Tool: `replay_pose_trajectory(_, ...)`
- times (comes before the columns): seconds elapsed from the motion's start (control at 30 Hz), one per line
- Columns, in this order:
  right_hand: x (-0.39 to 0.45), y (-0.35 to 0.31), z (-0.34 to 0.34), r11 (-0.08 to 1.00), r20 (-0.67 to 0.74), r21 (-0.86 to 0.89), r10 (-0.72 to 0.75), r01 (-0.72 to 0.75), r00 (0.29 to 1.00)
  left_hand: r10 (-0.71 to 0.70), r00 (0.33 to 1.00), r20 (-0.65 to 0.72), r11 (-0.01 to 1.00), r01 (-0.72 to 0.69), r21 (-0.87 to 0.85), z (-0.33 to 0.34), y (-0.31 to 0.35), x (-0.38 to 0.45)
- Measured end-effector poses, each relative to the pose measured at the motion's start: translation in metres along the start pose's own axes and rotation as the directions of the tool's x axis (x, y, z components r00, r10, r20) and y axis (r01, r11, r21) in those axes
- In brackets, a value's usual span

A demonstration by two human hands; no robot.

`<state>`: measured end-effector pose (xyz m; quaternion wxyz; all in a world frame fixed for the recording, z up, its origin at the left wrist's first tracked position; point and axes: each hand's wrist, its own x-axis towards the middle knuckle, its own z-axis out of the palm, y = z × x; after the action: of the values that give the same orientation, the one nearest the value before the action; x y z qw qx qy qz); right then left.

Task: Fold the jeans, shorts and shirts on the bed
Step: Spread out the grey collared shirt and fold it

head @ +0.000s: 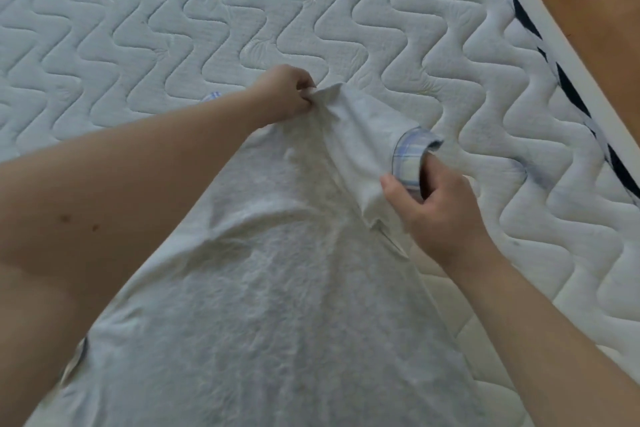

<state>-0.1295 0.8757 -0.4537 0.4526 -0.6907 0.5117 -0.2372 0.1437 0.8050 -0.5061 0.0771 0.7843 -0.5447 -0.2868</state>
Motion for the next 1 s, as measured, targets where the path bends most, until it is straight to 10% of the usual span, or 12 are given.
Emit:
replay_pose_trajectory(0.17,-0.02,-0.047,0.033,0.952,0.078,-0.206,-0.213,0.225,0.974,-0.095,0.995,0.03,0.903,0.099,-0.419,-0.008,-0.02,-0.016)
replay_pose_trajectory(0.5,-0.071,-0.081,0.147,0.838,0.146,-0.494,-0.183,0.232,0.972,-0.131,0.983,0.125,0.771,0.18,-0.611,-0.024,-0.05,-0.045)
replay_pose_trajectory(0.67,-0.072,-0.059,0.194,0.853,0.358,-0.44,-0.12,0.28,0.926,-0.363,0.877,0.314,0.452,0.46,-0.764,-0.017,-0.066,-0.052)
replay_pose_trajectory(0.83,-0.076,-0.038,0.209,0.851,0.507,-0.417,-0.073,0.318,0.859,-0.402,0.908,0.116,0.849,0.417,-0.325,0.001,-0.08,-0.055)
replay_pose_trajectory(1.0,-0.086,-0.029,0.214,0.855,0.515,-0.384,-0.116,0.349,0.85,-0.292,0.956,-0.029,0.931,0.277,-0.237,0.007,-0.08,-0.057)
